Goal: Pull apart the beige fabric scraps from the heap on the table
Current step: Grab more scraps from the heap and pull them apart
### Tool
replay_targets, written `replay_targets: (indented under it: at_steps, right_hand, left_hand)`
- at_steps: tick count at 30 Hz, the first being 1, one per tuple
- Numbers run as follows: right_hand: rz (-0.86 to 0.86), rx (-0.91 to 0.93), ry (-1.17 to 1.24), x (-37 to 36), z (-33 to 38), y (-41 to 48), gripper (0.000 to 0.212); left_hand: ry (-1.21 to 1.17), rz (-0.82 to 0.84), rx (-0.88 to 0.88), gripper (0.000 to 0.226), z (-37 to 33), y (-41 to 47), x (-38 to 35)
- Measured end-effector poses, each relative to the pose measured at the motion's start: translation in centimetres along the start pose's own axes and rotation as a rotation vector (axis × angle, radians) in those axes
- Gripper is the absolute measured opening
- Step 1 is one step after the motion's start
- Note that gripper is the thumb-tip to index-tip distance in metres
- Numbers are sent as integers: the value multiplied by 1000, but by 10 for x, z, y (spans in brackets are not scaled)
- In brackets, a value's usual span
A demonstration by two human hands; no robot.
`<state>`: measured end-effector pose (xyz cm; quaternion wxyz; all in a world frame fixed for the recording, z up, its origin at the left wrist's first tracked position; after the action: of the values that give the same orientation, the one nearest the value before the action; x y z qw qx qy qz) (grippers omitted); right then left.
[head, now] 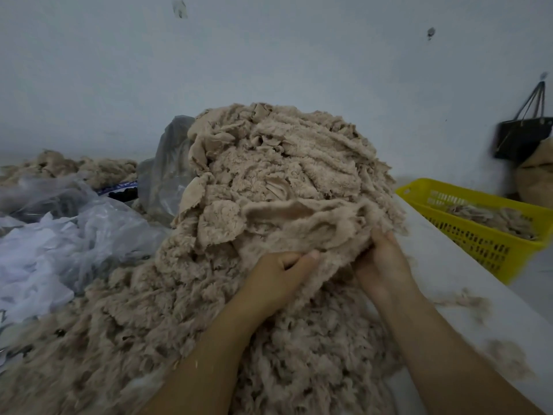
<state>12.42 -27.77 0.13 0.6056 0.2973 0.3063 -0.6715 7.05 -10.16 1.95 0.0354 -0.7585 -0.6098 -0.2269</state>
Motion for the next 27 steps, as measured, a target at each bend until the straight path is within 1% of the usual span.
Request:
replay_targets:
  at_steps: [2,3,5,6,7,8,9,10,11,12,13,14,15,17,19,20,22,23,24,27]
  right_hand:
    - [-19,-2,53,6,4,3,56]
    - [-5,-8,42,5,4,3,56]
    - [56,-29,-18,-1,-1,1,50]
    - [91,-39,-67,-7,-3,-2,45]
    - [141,-47,-145,-15,-6,-8,40]
    - [210,-55,-276,-23,-9,-15,34]
    - [288,-55,-473,-30,-15,-23,26]
    - [361,-54,-680,-36,-22,-30,20]
    - [405,-55,-840,-37,-30,-34,20]
    - [411,-53,-912,-36,-35,-35,21]
    - [403,-36,-898,-36,-38,-34,20]
    - [380,-20,-806,-36,-36,-31,20]
    - [338,-14,-654,-34,-31,-26,20]
    - [219,-38,-293,-25,-18,-13,29]
    - [142,-41,-98,-15,-6,-5,36]
    - [135,-40,-66,-12,-2,-3,34]
    - [125,-64,-37,-10,-2,-3,21]
    - [96,-82,-8,-8,-4,-4,21]
    - [65,-107,30,-7,-5,-4,25]
    - [44,-156,170,-1,3,-4,31]
  left_hand:
    - [-60,-74,35,60,2,0,6]
    - [-98,-107,60,62,6,1,8]
    - [-127,-128,93,62,10,4,9]
    - [-99,-125,97,58,9,4,8]
    - [-68,-126,92,48,8,5,7]
    - [-55,-136,87,37,6,4,8]
    - [-59,-138,80,32,5,4,8]
    - [-91,-146,77,33,5,4,8]
    - [-135,-159,80,31,6,4,9]
    - [-166,-190,93,29,9,4,11]
    - [-179,-249,111,30,13,4,15]
    - [-203,-328,148,34,16,4,20]
    - [-278,-425,197,35,22,4,27]
    - [-547,-583,278,33,33,4,43]
    - [-824,-669,293,41,39,3,56]
    - [-933,-709,296,43,42,0,60]
    - [-1078,-775,302,37,48,-4,63]
    - [-1131,-795,303,33,51,-5,63]
    - [-1182,-809,300,32,52,-7,64]
    - [-1280,-870,277,41,57,-13,79]
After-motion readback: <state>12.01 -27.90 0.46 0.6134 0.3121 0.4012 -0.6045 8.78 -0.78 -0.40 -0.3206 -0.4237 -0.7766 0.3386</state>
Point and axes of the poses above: each hand's wrist, its own y-axis towards the middle knuckle, its own x-axis out of the back of the hand, z = x × y, the point moved 6 cm from there along y, towards the middle knuckle, and after that the axes turned 4 degrees about z, right-handed, at the moved point
